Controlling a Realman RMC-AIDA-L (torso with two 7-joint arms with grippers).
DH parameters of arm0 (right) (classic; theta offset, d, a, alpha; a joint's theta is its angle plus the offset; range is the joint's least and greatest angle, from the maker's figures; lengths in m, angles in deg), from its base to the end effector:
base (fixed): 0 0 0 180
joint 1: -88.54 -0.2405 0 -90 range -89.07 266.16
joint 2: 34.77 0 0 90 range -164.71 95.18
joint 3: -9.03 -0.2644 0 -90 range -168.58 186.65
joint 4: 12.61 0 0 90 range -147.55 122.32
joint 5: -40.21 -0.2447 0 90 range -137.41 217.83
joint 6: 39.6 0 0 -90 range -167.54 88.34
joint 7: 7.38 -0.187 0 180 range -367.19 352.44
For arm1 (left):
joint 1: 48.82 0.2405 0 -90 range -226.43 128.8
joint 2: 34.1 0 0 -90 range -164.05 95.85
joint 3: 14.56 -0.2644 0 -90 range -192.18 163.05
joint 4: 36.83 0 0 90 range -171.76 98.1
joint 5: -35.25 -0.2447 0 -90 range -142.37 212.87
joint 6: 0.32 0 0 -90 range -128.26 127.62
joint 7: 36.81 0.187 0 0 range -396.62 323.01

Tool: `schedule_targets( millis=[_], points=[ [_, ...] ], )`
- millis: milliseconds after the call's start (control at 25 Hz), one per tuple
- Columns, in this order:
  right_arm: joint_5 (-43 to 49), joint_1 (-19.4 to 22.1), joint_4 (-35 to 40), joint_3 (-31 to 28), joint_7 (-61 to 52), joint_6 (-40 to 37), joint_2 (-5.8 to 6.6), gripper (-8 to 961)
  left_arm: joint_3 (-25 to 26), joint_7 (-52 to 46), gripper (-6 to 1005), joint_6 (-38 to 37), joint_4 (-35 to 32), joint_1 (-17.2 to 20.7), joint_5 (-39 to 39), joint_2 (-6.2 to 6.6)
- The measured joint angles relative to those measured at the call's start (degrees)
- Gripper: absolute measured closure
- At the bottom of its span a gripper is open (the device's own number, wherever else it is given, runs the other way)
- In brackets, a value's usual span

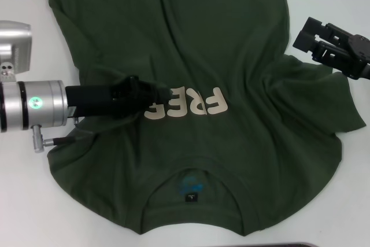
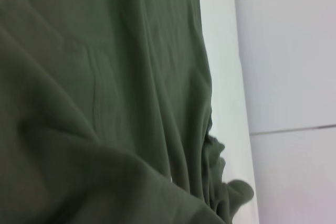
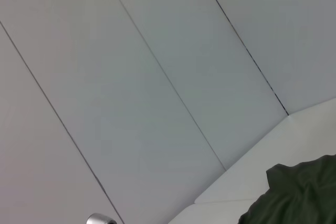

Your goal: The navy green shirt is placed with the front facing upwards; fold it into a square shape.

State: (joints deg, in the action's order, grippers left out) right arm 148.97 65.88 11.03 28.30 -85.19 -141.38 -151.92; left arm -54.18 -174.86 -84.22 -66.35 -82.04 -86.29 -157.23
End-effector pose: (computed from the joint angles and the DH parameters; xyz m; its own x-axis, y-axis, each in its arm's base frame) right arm 0.3125 0.3181 -0.0039 0.3920 -0.3943 -0.8312 -0.6833 -0.7297 0.0238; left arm -0.2671 0.3557 -0.1112 -0.0410 0.9699 0.2401 0.9315 -0.0499 0.3604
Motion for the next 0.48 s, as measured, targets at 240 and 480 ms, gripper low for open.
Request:
schedule_targets(
  millis=[240,480],
  points=[
    [-0.03,0.15,0.00,-0.02,-0.02,0.06,0.10,47,3.92,4.13,877,-3.02,0.20,1.04,1.12,0.45],
    [-0.13,0.05,0.00,-0.10,-0.09,0.36,0.26,47,4.84,5.15,683,-7.33,0.19,1.55,2.50,1.73]
  ],
)
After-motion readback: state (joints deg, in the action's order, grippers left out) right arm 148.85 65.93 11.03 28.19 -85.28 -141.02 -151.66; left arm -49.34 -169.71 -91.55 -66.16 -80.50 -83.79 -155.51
